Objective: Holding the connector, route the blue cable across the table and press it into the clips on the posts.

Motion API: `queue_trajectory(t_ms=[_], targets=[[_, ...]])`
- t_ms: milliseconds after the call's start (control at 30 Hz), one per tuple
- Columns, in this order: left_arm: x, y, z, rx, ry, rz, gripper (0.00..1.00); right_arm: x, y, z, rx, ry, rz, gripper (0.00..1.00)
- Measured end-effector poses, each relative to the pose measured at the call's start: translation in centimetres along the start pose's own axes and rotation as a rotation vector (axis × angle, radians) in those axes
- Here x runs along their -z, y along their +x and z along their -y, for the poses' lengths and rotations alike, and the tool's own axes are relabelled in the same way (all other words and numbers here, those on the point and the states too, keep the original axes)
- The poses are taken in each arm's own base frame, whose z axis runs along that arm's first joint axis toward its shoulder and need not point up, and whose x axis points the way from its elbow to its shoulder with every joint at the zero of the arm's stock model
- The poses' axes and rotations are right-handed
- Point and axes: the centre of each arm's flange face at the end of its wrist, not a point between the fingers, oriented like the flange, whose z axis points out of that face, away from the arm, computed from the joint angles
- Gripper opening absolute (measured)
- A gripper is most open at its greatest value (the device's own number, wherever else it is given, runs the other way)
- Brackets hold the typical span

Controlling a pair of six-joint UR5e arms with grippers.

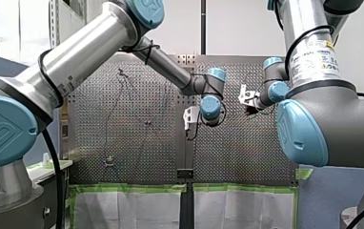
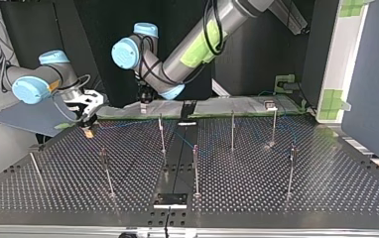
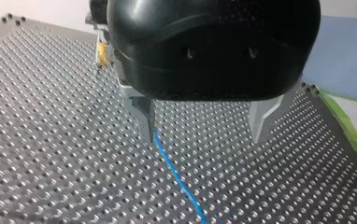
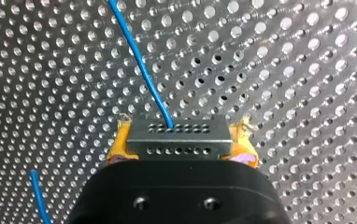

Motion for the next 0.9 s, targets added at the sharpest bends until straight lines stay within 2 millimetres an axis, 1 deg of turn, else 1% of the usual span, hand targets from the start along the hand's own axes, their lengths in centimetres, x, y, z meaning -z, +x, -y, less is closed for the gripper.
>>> queue_trajectory(t_ms=[233,300,467,600,700,767,900], targets=[[-1.9,1.5,0.4,-0.001,-0.013,-0.017,1.0,0.0,-0.1,0.5,-0.001,0.02,0.003,0.0],[-2.5,1.6,0.6,0.006,-0.014,-0.012,1.0,0.0,-0.1,0.5,0.0,0.022,0.003,0.0],[-3.6,0.4,1.0,0.041,-0.019,0.022,1.0,-0.1,-0.2,0.7,0.0,0.025,0.004,0.0],[-4.3,-1.5,1.4,0.081,-0.031,0.072,1.0,-0.1,-0.2,0.7,-0.002,0.025,0.004,0.0],[-4.8,-2.5,1.7,0.101,-0.028,0.095,1.0,-0.1,-0.2,0.6,-0.002,0.025,0.004,0.0],[-5.2,-2.6,1.9,0.107,-0.022,0.099,1.0,-0.1,-0.2,0.6,-0.002,0.024,0.004,0.0],[-6.0,-2.1,2.3,0.12,-0.003,0.09,1.0,-0.1,-0.1,0.5,-0.001,0.023,0.003,0.0]])
